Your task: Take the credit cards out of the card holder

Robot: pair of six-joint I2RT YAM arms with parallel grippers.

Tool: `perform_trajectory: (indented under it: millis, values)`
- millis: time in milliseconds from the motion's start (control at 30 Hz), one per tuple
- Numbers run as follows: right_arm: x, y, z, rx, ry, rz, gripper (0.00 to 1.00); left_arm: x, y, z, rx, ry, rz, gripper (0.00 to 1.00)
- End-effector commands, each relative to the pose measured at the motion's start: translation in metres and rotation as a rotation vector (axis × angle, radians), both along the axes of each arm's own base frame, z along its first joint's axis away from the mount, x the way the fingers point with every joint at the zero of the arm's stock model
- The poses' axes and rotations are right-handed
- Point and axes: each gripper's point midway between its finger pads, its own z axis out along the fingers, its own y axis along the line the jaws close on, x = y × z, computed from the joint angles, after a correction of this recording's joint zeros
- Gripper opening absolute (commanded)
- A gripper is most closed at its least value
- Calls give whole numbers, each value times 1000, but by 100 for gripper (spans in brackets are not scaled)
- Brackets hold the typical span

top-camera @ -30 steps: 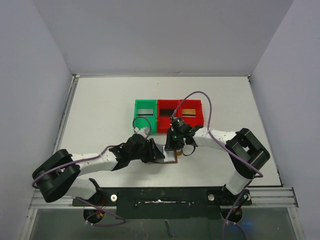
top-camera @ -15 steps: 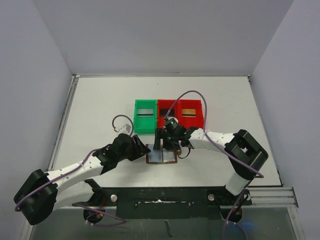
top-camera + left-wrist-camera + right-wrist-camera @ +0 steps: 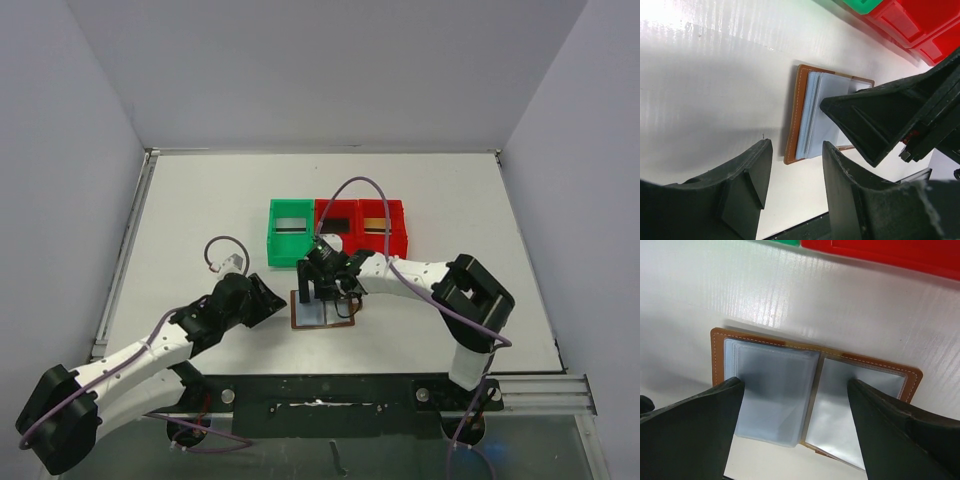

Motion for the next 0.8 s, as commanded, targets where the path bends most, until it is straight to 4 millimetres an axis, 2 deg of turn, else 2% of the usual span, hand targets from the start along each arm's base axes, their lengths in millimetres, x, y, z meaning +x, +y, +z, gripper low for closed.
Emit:
perform_trajectory:
  millis: [0, 267, 433, 600, 767]
  values:
    - [-1, -16, -17, -141, 1, -23, 89, 4, 6, 5, -3, -13, 34, 43]
    - [-3, 3, -16, -150, 5, 33, 92, 4, 7, 6, -5, -14, 43, 43]
    - [-4, 4, -19, -168, 17, 36, 92, 4, 11, 8, -25, -20, 82, 43]
    - [-1, 8, -5, -152, -7, 37, 94, 5, 20, 14, -27, -37, 126, 43]
    - [0, 13, 0, -163, -15, 58, 96, 4, 25, 17, -18, -44, 141, 43]
